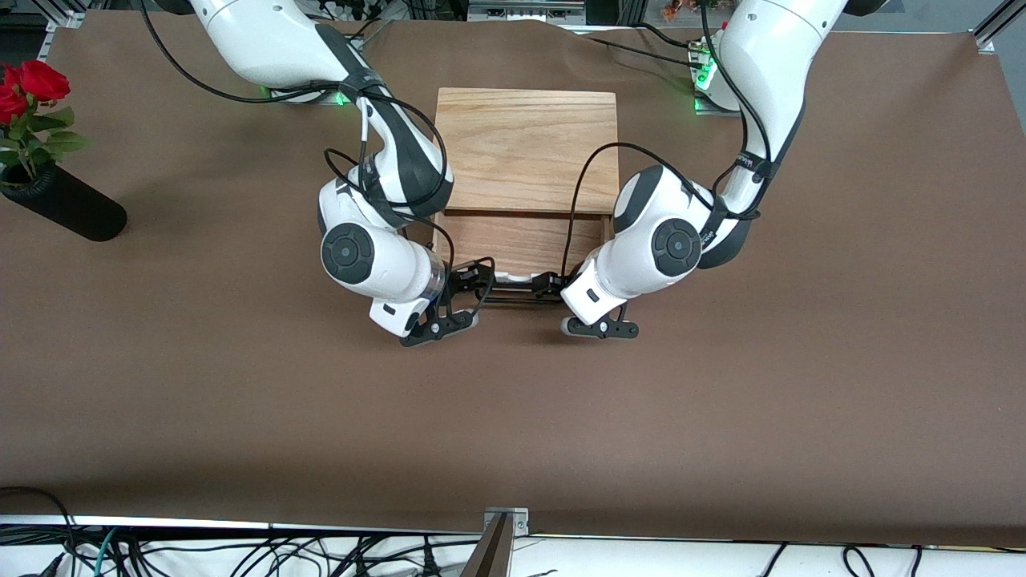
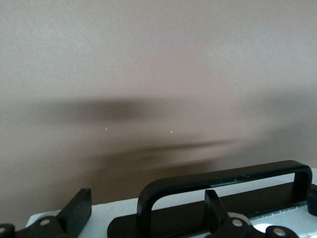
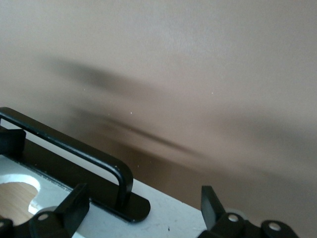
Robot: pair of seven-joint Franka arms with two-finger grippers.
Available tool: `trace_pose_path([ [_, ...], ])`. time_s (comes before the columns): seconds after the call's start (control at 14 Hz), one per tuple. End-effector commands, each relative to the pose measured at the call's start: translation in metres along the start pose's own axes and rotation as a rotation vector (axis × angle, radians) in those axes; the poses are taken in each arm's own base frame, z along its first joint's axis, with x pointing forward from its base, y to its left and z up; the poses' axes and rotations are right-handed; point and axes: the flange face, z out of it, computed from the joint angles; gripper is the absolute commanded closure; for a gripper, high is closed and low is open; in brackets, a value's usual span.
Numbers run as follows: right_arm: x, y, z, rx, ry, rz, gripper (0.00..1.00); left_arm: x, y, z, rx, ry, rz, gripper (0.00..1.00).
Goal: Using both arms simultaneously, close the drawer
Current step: 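Lower both grippers onto the white drawer front beside the black handle, then push the drawer front into the box with both grippers together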
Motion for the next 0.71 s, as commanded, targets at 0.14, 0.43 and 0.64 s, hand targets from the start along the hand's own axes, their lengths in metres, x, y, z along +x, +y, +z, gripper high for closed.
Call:
trace_pose_path([
  [0.14, -0.006, -0.006, 0.005, 0.042, -0.079, 0.021, 0.0, -0.013, 0.001, -0.005, 0.011, -0.086, -0.007, 0.0],
  [0.43, -0.014, -0.011, 0.01, 0.052, -0.143, 0.021, 0.0, -0.029, 0.002, -0.011, 0.047, -0.191, 0.008, 0.0],
  [0.64, -0.019, -0.015, 0.014, 0.048, -0.174, 0.013, 0.0, -0.038, 0.001, -0.006, 0.073, -0.255, 0.009, 0.0],
])
